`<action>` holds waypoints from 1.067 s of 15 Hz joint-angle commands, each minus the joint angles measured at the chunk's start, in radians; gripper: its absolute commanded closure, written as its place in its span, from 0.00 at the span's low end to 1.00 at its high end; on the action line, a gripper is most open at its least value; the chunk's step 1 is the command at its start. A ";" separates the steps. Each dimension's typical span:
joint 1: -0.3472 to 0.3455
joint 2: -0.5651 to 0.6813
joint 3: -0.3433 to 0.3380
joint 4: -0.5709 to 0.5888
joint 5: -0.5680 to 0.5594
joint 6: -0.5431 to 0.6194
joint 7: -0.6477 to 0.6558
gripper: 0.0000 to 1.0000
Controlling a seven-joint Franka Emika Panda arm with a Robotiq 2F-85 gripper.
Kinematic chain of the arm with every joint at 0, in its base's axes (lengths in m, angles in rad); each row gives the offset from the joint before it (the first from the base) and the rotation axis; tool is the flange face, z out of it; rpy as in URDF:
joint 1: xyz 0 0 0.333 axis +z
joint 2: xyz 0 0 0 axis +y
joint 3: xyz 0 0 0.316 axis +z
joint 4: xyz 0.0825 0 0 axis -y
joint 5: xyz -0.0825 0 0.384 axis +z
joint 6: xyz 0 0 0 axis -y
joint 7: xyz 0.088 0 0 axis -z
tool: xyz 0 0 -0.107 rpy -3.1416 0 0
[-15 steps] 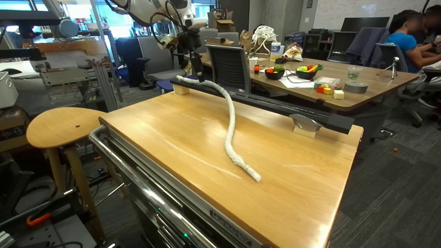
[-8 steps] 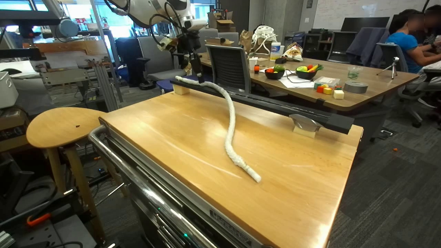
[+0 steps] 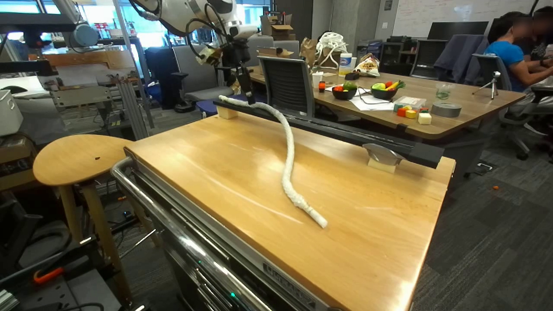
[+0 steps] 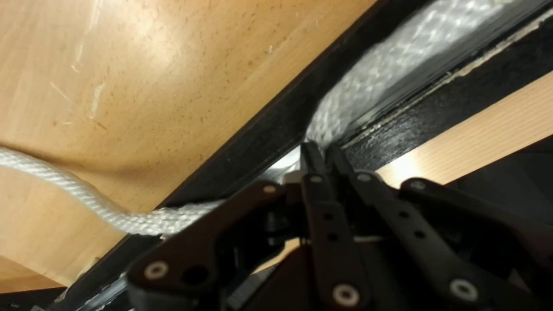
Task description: Put the rope along the center of the black object
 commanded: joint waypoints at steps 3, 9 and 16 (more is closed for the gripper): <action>0.011 0.033 -0.014 0.057 -0.009 -0.013 0.048 0.99; 0.002 -0.002 -0.012 0.012 -0.008 -0.008 0.063 0.64; -0.047 -0.231 -0.025 -0.222 0.000 0.083 0.065 0.10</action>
